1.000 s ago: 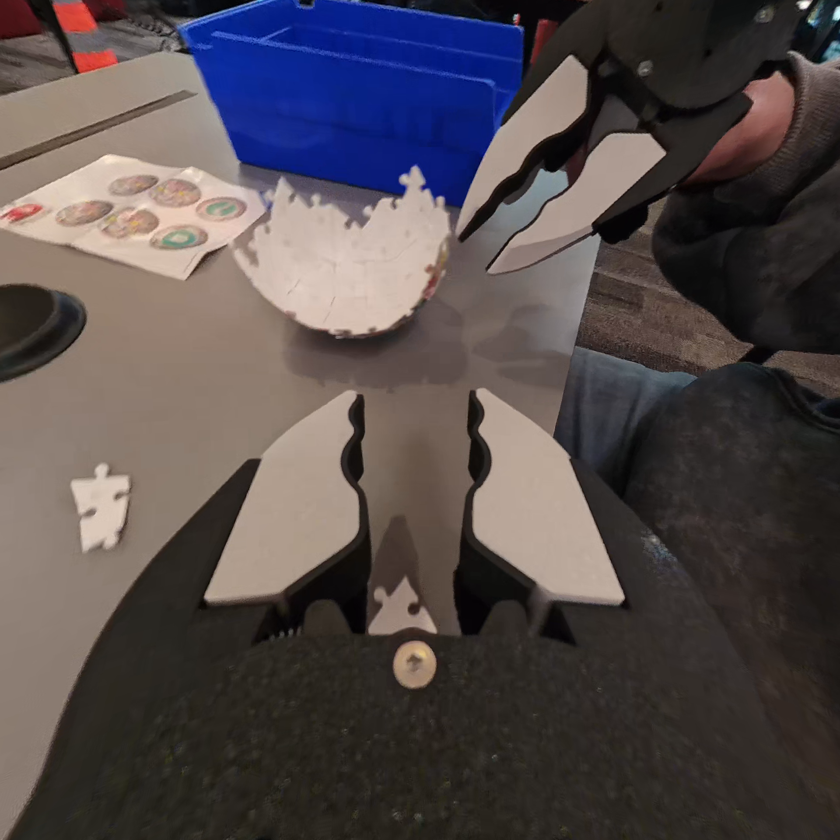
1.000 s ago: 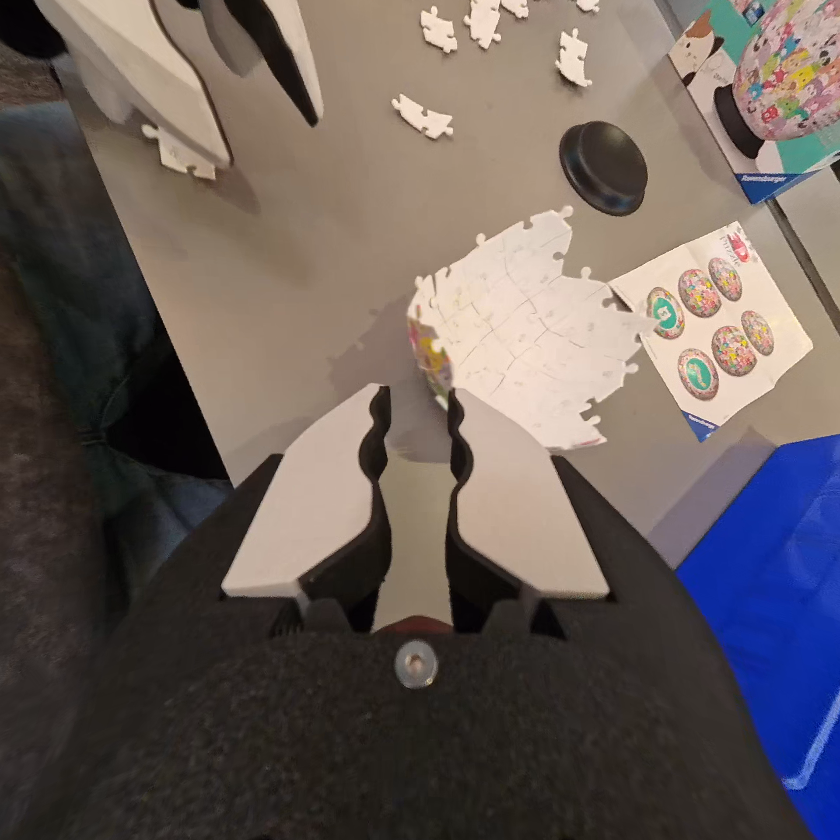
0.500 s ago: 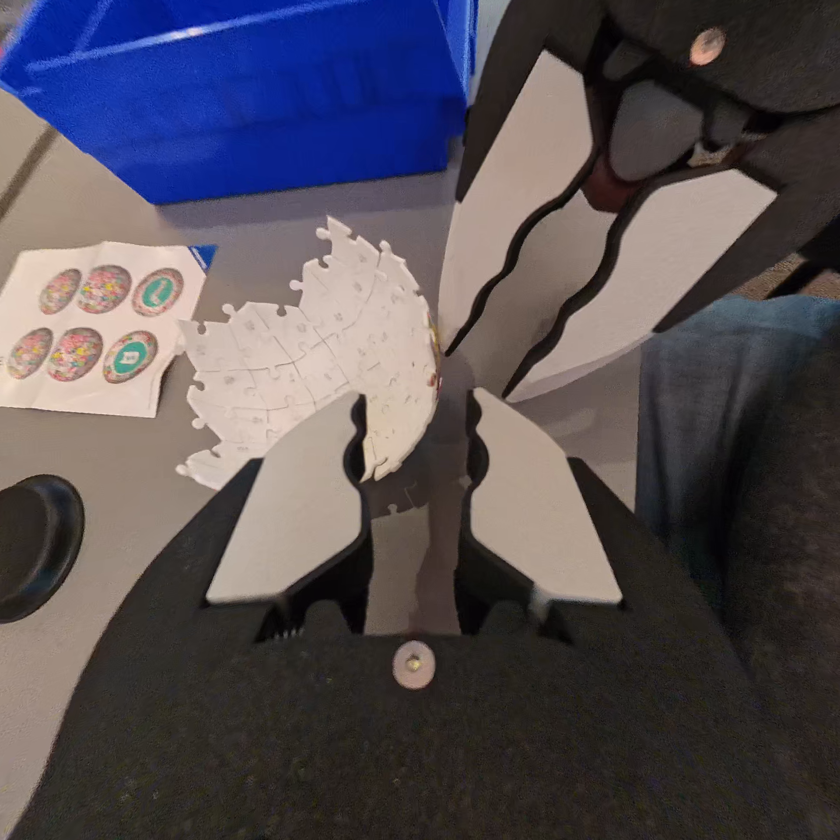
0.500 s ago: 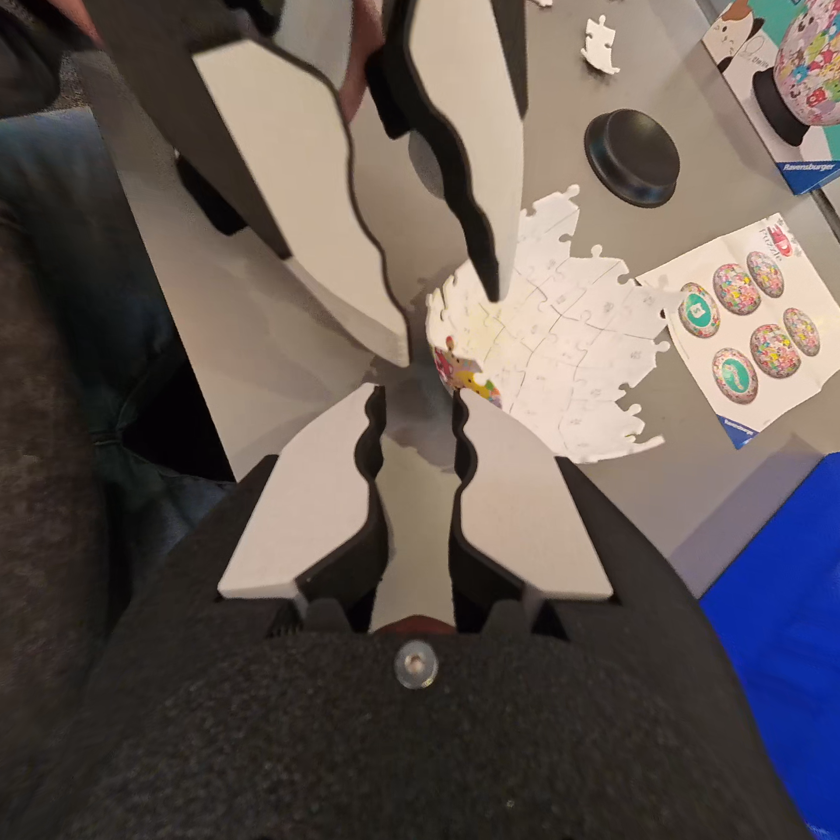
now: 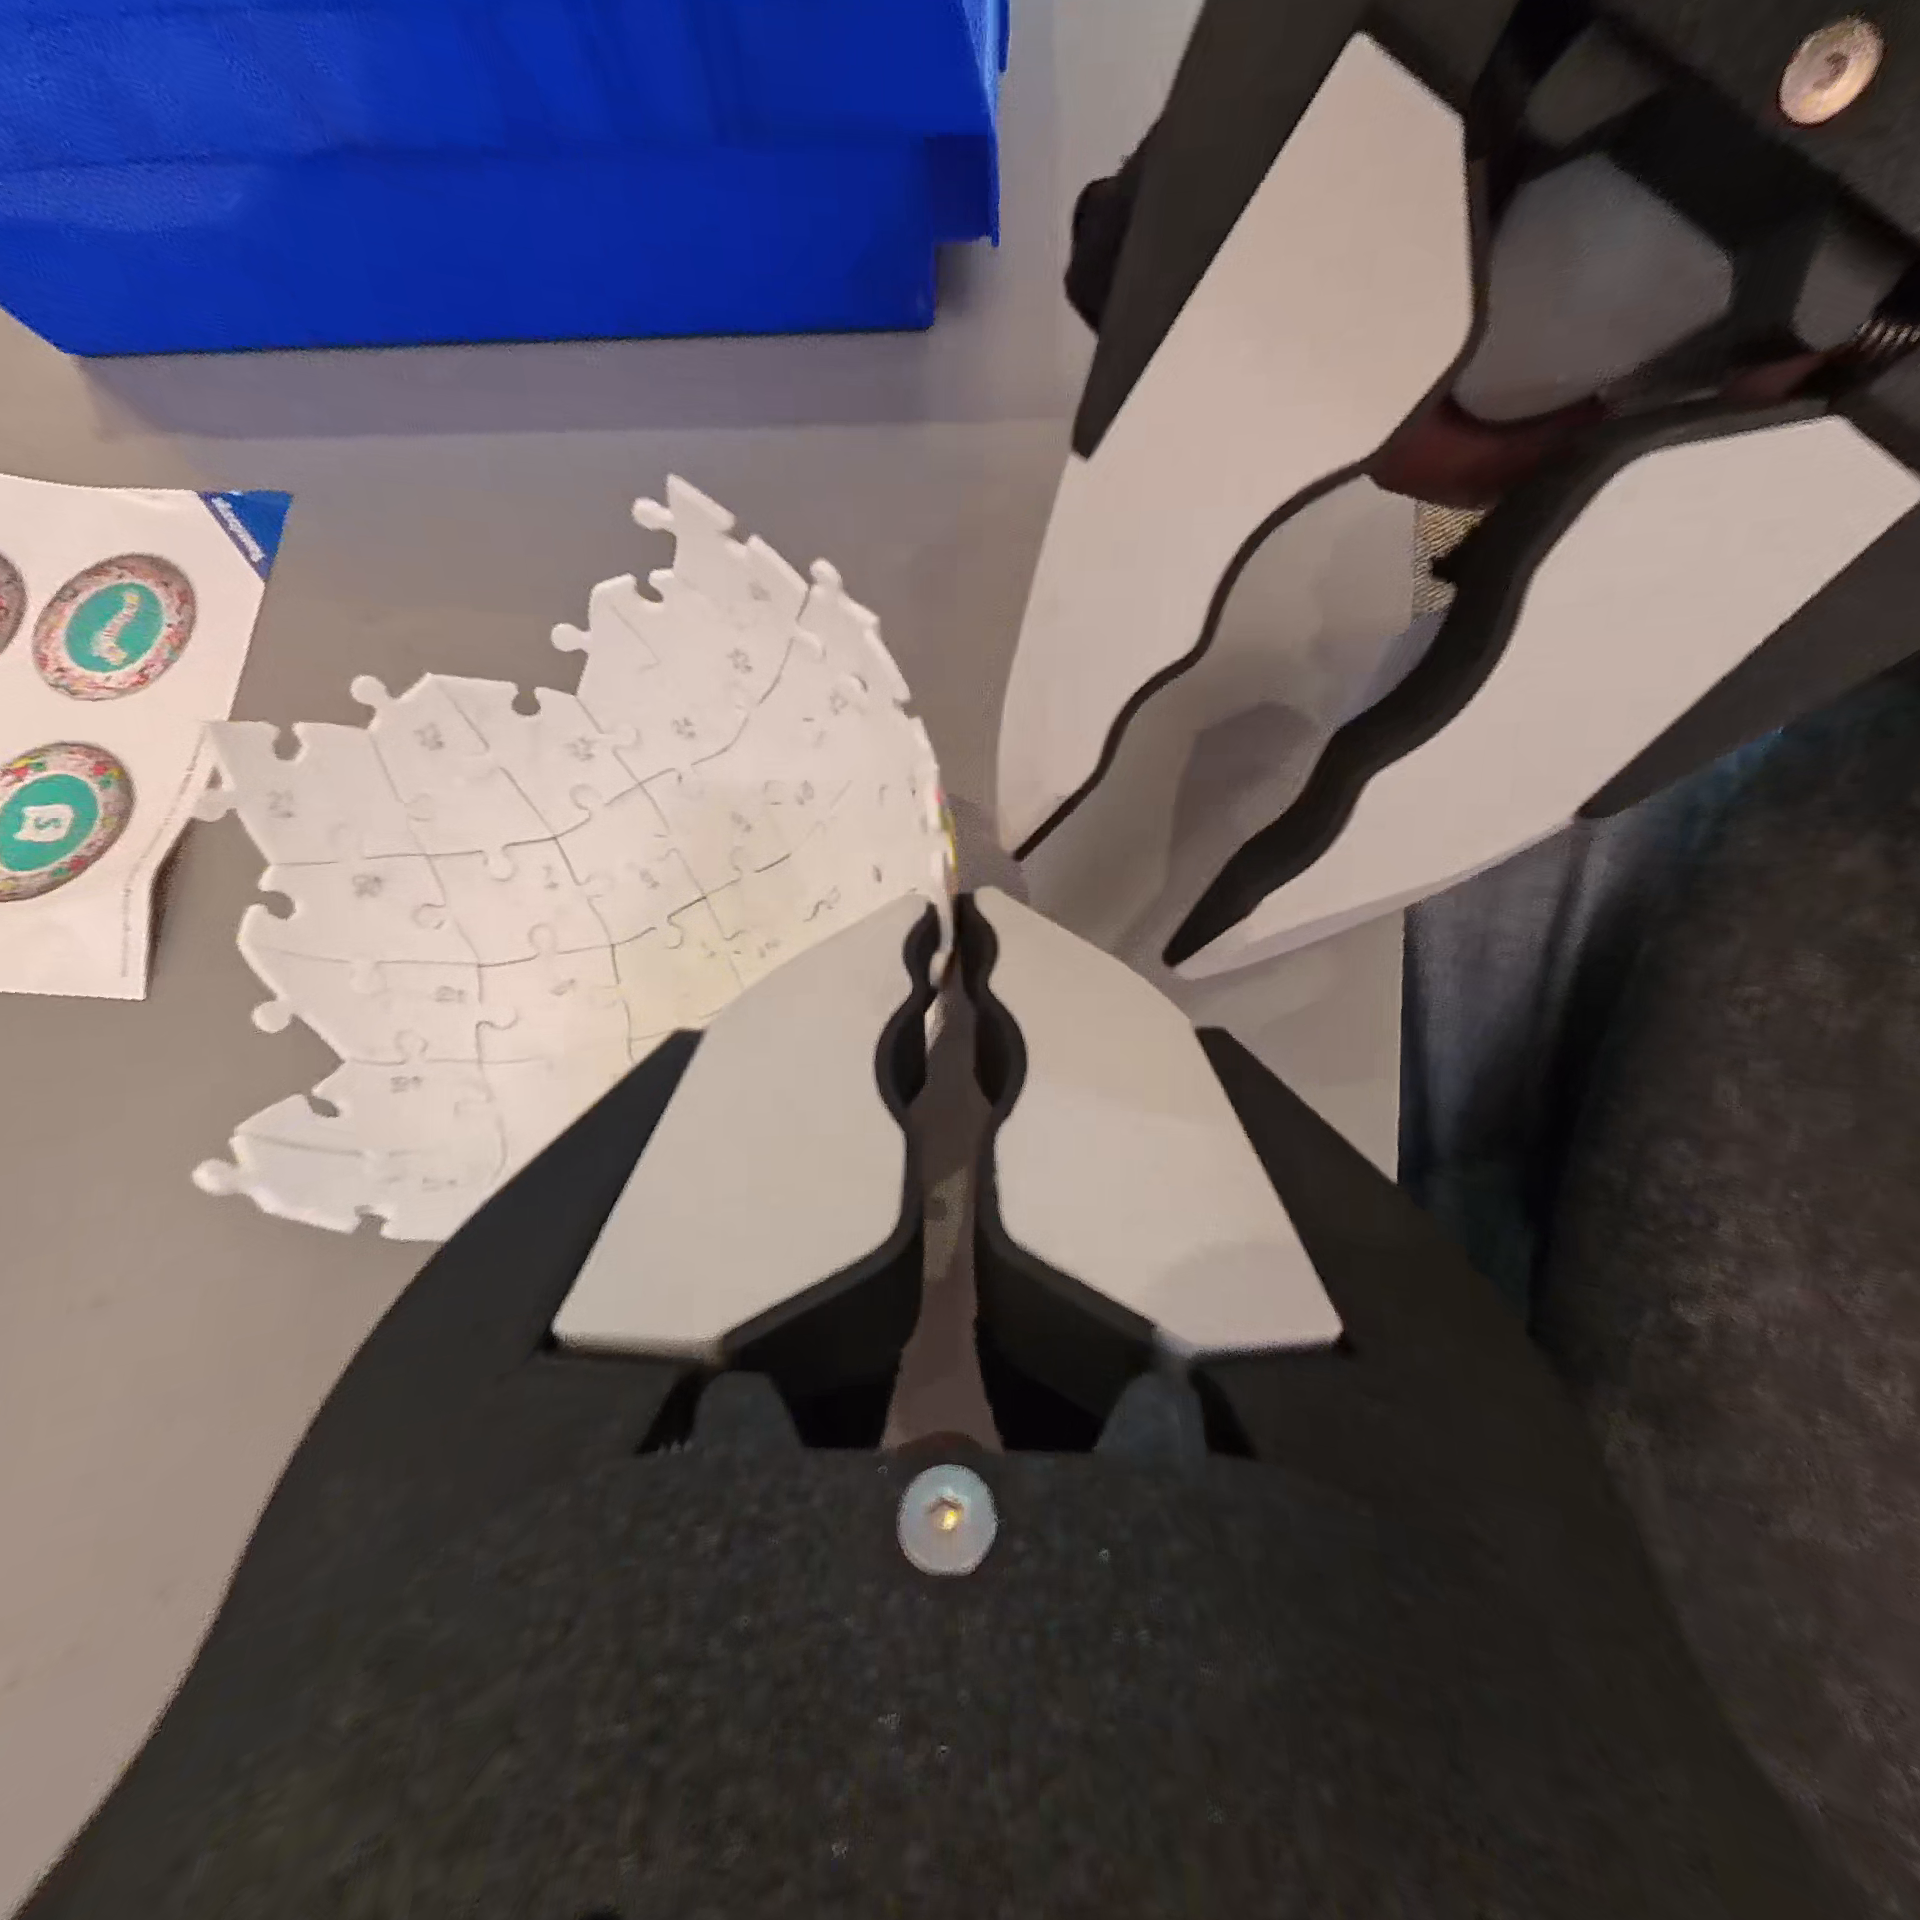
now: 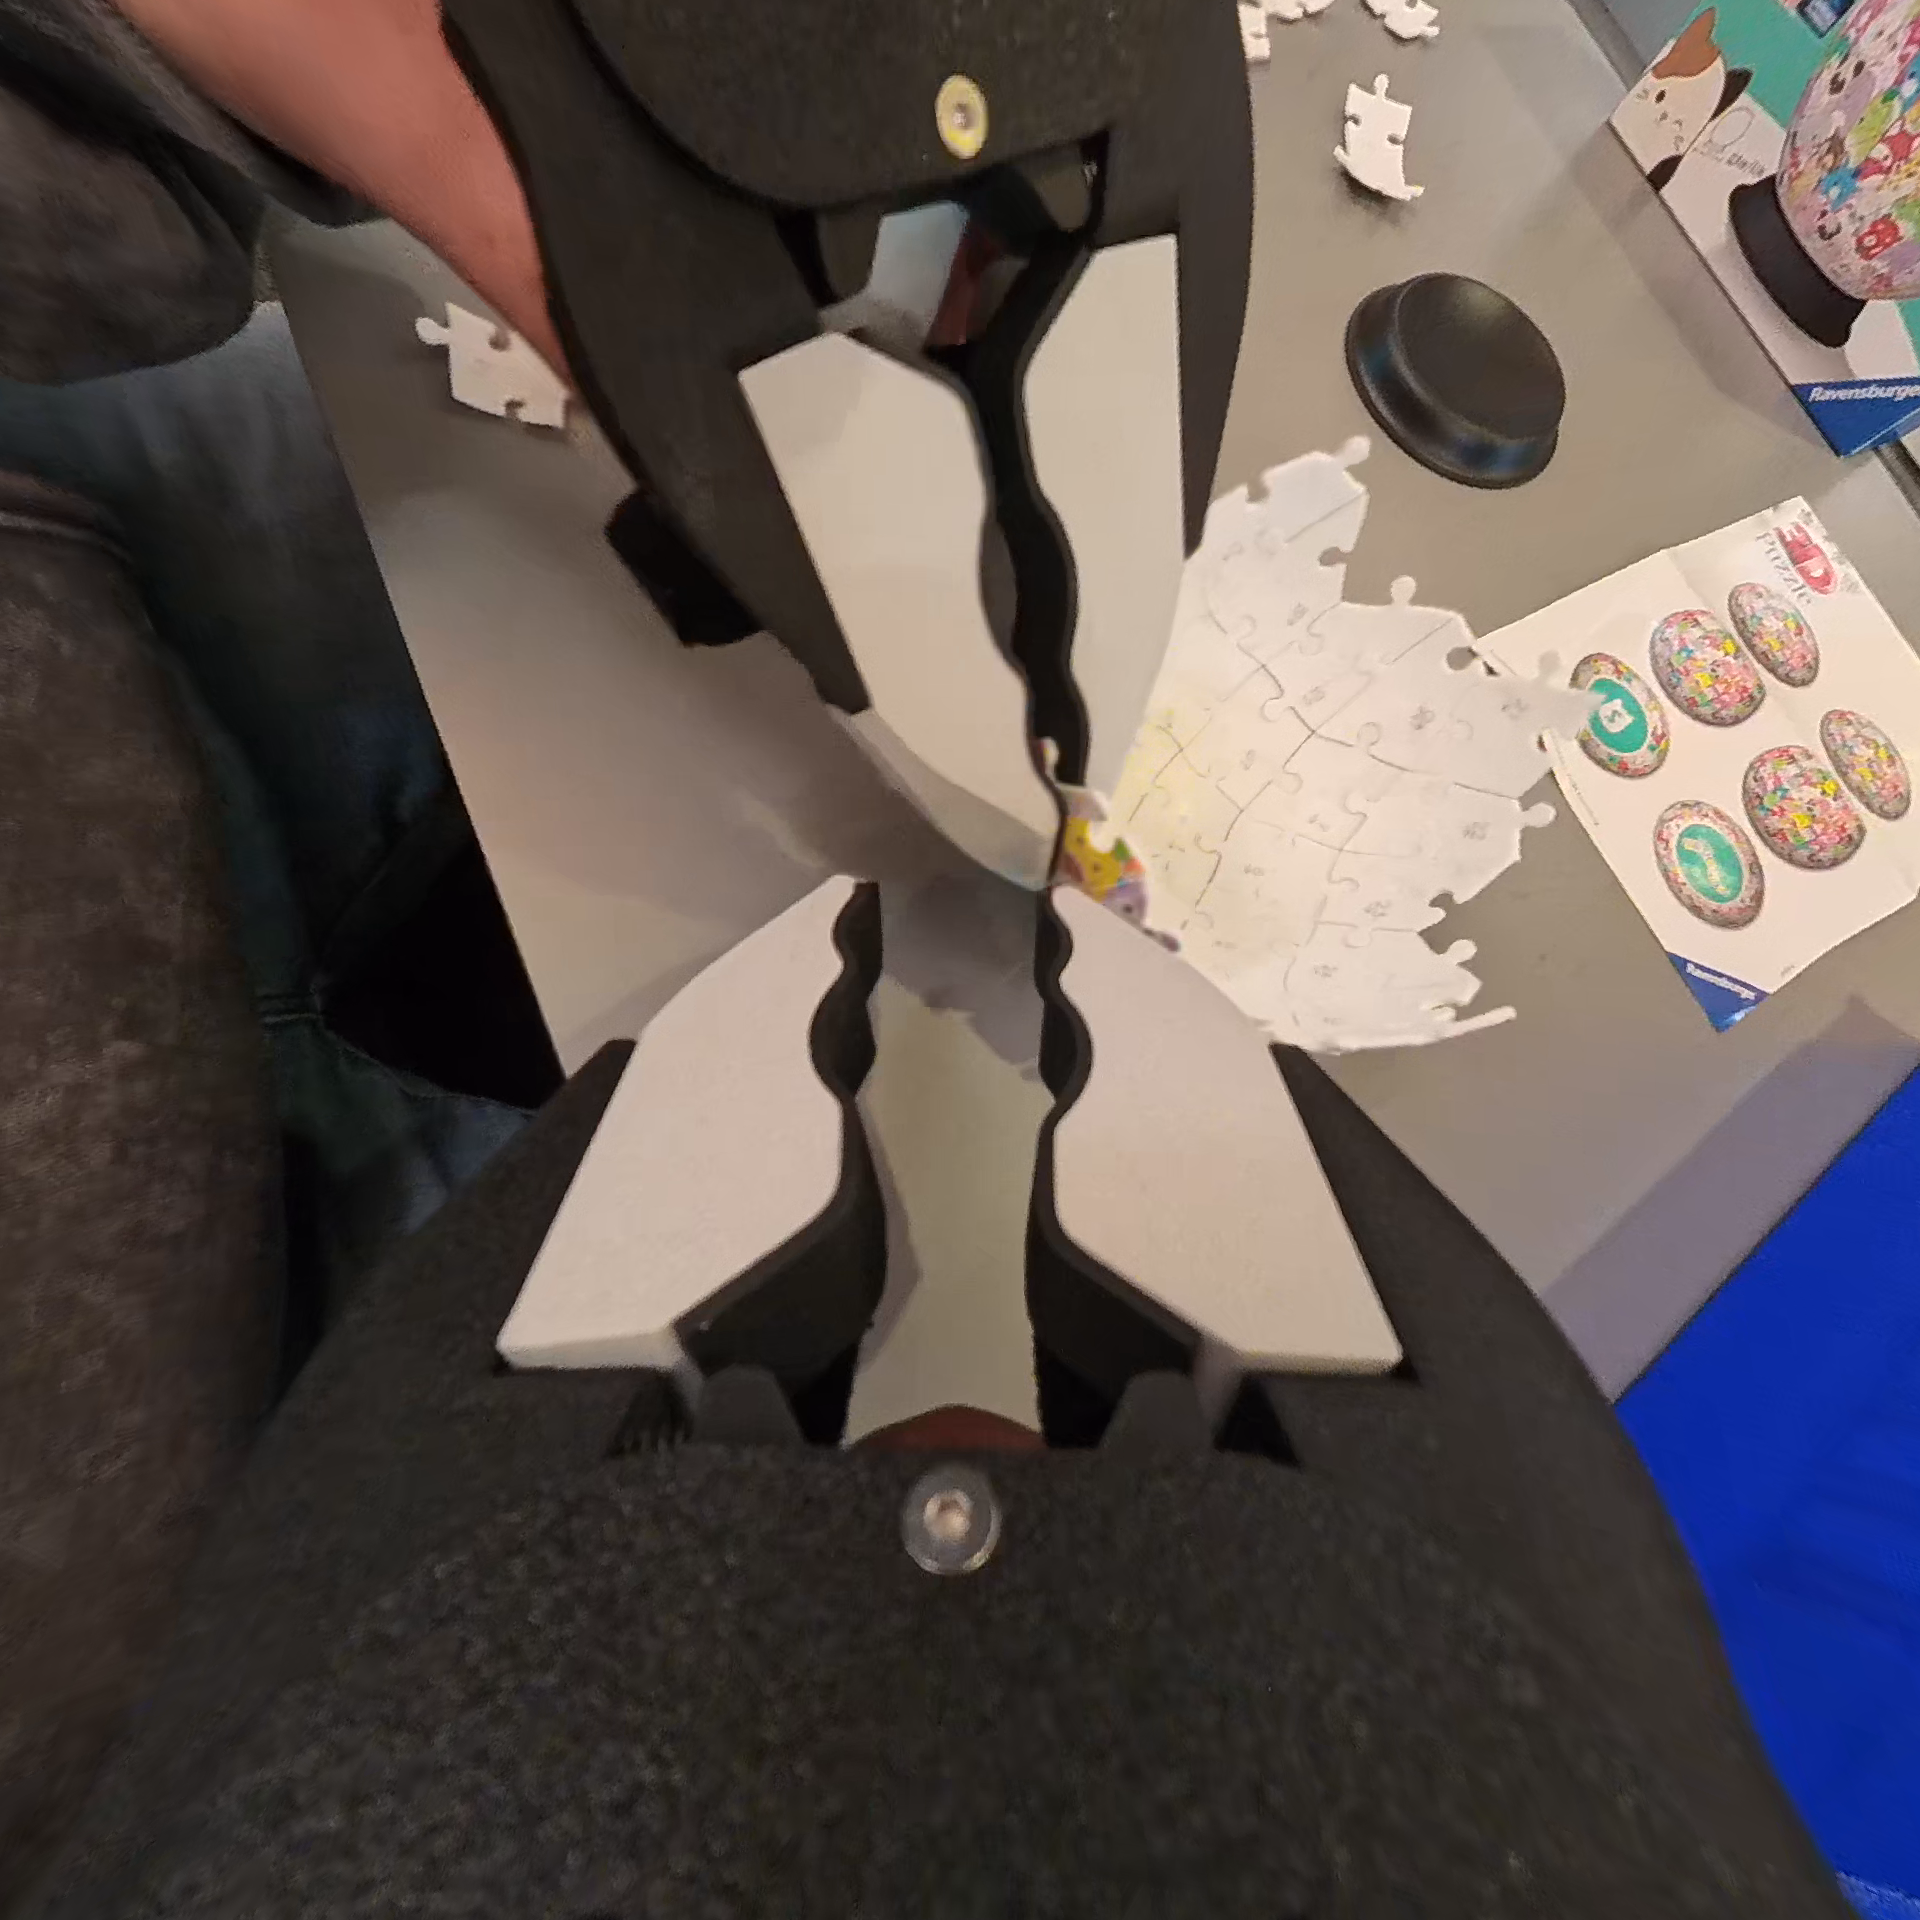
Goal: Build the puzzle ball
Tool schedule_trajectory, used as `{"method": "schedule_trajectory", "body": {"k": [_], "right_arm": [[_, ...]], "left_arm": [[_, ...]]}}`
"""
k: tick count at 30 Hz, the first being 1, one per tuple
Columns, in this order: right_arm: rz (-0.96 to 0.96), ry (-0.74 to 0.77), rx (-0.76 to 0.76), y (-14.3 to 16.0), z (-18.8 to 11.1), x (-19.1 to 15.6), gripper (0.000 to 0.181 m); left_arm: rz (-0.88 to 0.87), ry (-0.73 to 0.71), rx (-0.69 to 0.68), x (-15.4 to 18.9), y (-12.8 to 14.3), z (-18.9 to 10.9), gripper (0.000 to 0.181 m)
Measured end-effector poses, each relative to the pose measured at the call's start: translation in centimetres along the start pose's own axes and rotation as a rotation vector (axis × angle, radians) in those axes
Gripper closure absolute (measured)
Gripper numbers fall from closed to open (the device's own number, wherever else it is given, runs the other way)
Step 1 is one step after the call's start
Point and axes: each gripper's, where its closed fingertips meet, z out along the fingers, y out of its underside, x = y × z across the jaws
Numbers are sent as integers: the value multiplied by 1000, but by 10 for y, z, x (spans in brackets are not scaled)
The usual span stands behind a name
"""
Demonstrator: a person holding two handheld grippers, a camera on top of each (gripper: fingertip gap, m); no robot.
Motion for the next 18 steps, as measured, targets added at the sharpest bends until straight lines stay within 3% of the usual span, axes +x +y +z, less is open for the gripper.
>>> {"method": "schedule_trajectory", "body": {"k": [11,18], "right_arm": [[49,31,85,16,-48,1,153],[-151,-39,52,-11,-49,-4,152]], "left_arm": [[-115,246,71,8,0,-30,179],[-111,361,88,11,8,-51,179]]}}
